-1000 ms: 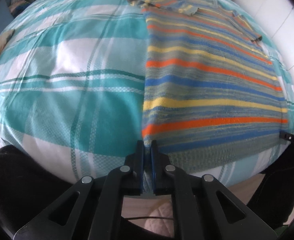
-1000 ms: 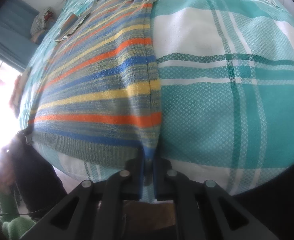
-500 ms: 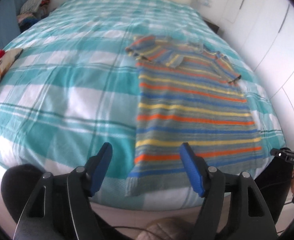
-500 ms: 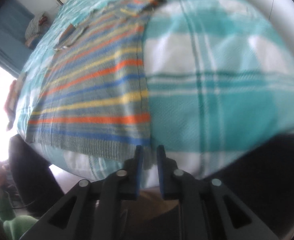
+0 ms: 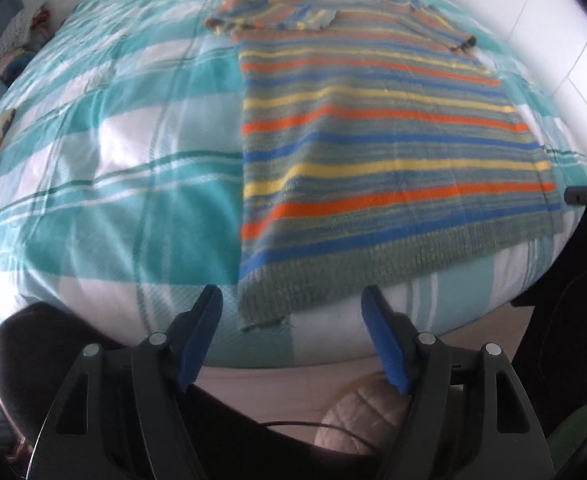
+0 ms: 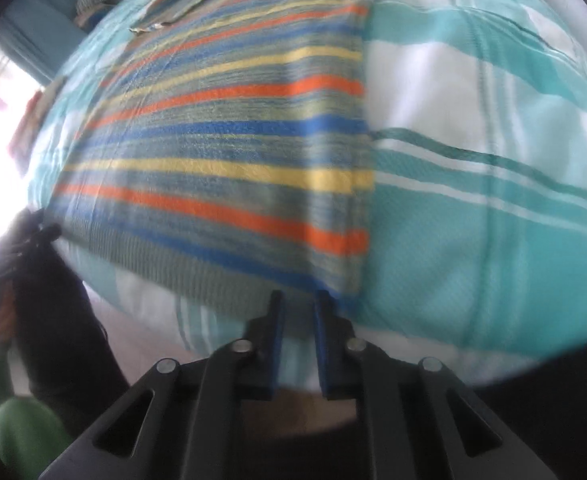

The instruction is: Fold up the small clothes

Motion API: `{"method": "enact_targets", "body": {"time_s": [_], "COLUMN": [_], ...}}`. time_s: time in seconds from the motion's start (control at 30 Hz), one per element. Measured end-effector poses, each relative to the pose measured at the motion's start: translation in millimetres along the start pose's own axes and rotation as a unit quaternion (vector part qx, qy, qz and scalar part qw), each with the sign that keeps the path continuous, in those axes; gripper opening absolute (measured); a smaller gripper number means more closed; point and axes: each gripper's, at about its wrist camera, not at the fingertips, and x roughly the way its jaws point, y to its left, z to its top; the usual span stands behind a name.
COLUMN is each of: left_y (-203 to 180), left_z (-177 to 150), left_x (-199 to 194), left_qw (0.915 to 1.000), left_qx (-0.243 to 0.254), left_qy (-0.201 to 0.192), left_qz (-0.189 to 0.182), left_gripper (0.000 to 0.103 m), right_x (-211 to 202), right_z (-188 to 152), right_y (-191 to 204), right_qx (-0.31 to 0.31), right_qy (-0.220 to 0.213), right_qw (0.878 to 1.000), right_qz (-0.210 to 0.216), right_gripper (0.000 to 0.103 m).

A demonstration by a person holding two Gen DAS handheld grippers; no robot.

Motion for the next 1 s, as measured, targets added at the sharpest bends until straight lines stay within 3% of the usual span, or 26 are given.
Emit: {"method": "enact_targets", "body": {"time_s": [0.03,0.1,0.13,0.17,0.23,0.3,0.37,0.5,0.53,0.6,0.63,0.73,0.87,1.0], "left_y": [1,3,3,3,-1,-7,-11,-9,-4,6,11,23,21,1], "left_z": [5,22,32,38,52,58,58,43,39,31,28,21,22,35], "left_x": [-8,-26,-33,-35,-30,-20,-10,2,6,14,16,18,19,24], "left_qw": [0.9998,0.9975,0.9949,0.9924,0.9894,0.9890,0.9899,0.9924,0.9928,0.9927,0.9921,0.9902,0.9897,0.9910], "left_qx": [-0.007,-0.028,-0.040,-0.050,-0.069,-0.082,-0.085,-0.090,-0.095,-0.109,-0.117,-0.135,-0.138,-0.128], "left_qy": [-0.017,-0.062,-0.088,-0.107,-0.124,-0.118,-0.105,-0.079,-0.069,-0.051,-0.045,-0.037,-0.038,-0.037], "left_qz": [-0.003,-0.019,-0.030,-0.034,-0.032,-0.036,-0.042,-0.028,-0.021,-0.008,-0.005,0.000,0.002,-0.016], "left_gripper": [0.075,0.080,0.086,0.088,0.088,0.088,0.088,0.088,0.088,0.088,0.088,0.088,0.088,0.088], "right_x": [-18,-53,-65,-75,-77,-57,-22,59,77,85,79,33,-39,-45], "right_z": [11,42,60,81,127,174,212,258,265,273,275,266,214,162], "right_y": [1,6,9,11,19,29,36,31,24,2,-10,-65,-185,-269], "right_qx": [-0.020,-0.069,-0.090,-0.111,-0.155,-0.200,-0.241,-0.240,-0.223,-0.172,-0.140,-0.042,0.127,0.230], "right_qy": [-0.021,-0.080,-0.115,-0.156,-0.209,-0.212,-0.189,-0.125,-0.114,-0.125,-0.140,-0.200,-0.281,-0.284], "right_qw": [0.999,0.992,0.985,0.974,0.954,0.946,0.943,0.956,0.962,0.972,0.976,0.978,0.951,0.929], "right_qz": [-0.020,-0.073,-0.095,-0.119,-0.147,-0.145,-0.129,-0.115,-0.112,-0.095,-0.090,-0.045,-0.040,-0.058], "right_gripper": [0.018,0.049,0.079,0.090,0.090,0.087,0.073,0.062,0.055,0.029,0.003,0.004,0.004,0.004]}}
